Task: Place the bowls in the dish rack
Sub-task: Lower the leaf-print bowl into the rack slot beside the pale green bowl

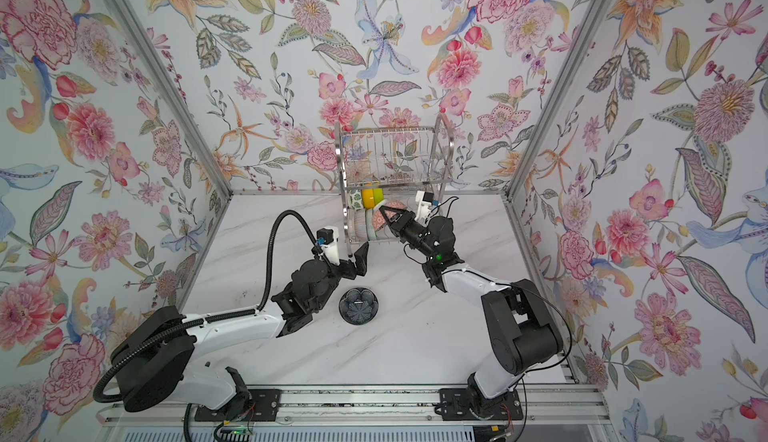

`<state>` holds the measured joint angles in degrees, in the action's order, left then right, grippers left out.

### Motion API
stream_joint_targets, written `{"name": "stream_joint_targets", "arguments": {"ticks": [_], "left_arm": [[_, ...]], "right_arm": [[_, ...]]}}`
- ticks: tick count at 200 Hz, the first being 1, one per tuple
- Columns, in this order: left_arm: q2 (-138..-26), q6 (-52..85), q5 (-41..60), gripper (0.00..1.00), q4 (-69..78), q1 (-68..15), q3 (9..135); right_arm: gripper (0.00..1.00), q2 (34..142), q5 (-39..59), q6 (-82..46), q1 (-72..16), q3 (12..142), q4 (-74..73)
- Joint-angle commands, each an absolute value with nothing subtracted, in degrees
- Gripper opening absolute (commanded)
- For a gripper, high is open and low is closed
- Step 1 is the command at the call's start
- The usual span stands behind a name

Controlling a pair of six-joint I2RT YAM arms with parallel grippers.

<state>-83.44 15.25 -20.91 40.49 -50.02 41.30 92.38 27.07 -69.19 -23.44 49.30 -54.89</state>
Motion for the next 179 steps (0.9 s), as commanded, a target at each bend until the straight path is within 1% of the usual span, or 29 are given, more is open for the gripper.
{"name": "stream_joint_targets", "arguments": {"ticks": [1,25,35,76,124,179], "left_arm": [[-86.2,9.9,-22.5,0.99,36.8,-50.0,44.2],[-89.2,4.1,-26.2,0.99,37.0,-50.4,46.1],[-92.0,1.8,-27.2,0.99,37.0,-50.8,47.1],[-97.1,-7.4,-31.3,0.99,38.1,-52.9,50.9],[-99.1,-7.6,-30.8,0.99,36.6,-53.1,52.4],[-98.7,-7.3,-31.2,0.99,35.4,-53.0,52.3]], "right_arm": [[0.00,92.5,31.4,-61.1,-21.8,47.5,-60.9],[0.00,94.5,33.8,-61.1,-19.3,46.4,-64.2],[0.00,95.2,34.9,-61.2,-18.4,46.3,-65.0],[0.00,98.8,39.9,-59.9,-15.5,49.3,-64.1],[0.00,103.1,43.6,-56.1,-13.8,53.1,-61.6],[0.00,109.6,44.9,-54.8,-14.5,57.4,-62.0]]}}
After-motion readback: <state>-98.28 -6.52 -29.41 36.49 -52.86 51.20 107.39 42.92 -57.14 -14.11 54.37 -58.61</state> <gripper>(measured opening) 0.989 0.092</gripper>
